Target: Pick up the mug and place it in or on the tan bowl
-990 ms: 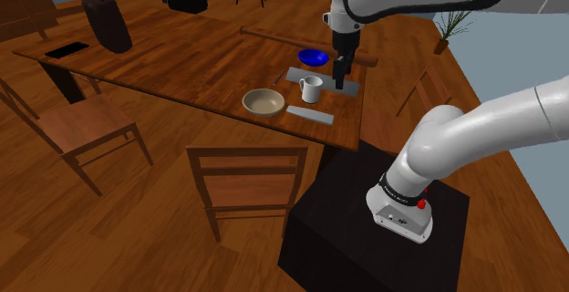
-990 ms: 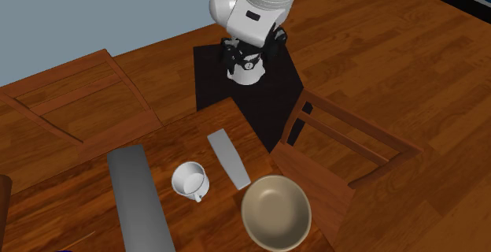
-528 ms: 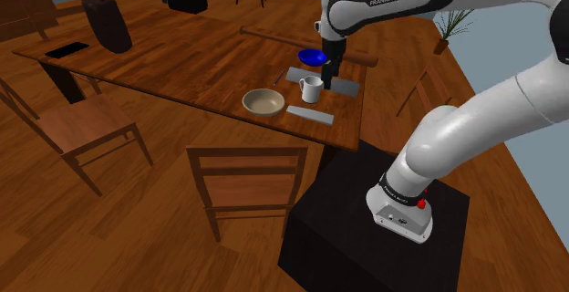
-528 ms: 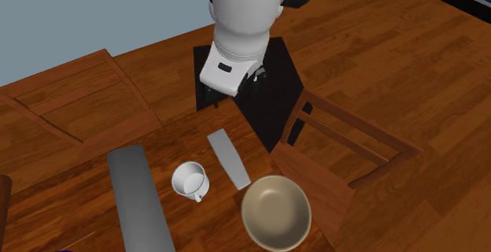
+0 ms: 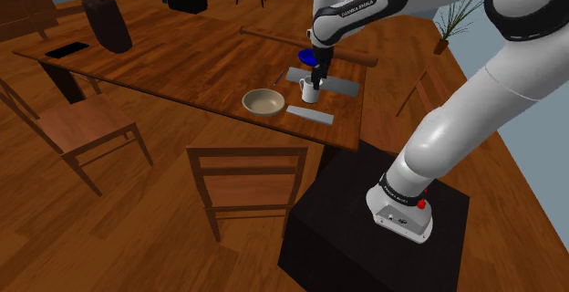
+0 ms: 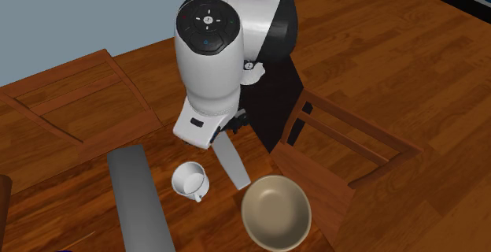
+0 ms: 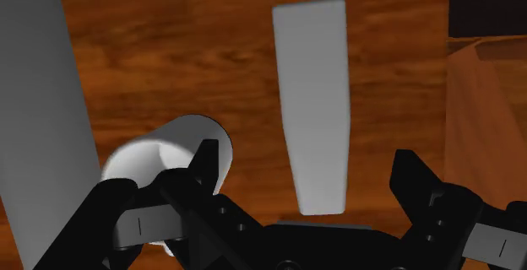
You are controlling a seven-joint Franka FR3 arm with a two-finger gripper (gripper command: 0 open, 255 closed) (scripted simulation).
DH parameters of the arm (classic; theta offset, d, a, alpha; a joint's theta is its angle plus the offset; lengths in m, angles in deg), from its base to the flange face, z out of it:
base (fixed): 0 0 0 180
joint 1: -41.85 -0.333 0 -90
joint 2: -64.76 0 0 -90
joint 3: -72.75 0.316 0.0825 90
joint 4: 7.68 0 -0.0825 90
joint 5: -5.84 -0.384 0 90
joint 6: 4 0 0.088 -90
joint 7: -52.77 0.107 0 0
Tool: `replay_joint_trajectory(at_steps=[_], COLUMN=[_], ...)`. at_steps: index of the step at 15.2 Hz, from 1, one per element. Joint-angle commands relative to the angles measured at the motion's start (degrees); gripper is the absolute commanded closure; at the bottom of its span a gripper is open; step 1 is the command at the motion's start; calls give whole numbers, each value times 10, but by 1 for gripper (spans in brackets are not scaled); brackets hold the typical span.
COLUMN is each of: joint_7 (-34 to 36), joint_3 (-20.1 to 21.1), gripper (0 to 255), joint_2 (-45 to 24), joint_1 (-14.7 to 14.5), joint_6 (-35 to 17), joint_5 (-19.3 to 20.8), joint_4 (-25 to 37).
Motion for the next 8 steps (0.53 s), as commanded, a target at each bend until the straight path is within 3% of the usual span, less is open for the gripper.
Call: replay_joint_trajectory(at_steps=[1, 8], joint_7=[-17, -72], joint_3=[-10, -27], gripper=[0, 0], joint_2=[-49, -172], joint_1=[2, 17], joint_6=[-29, -95], joint_5=[-12, -58], joint_4=[29, 102])
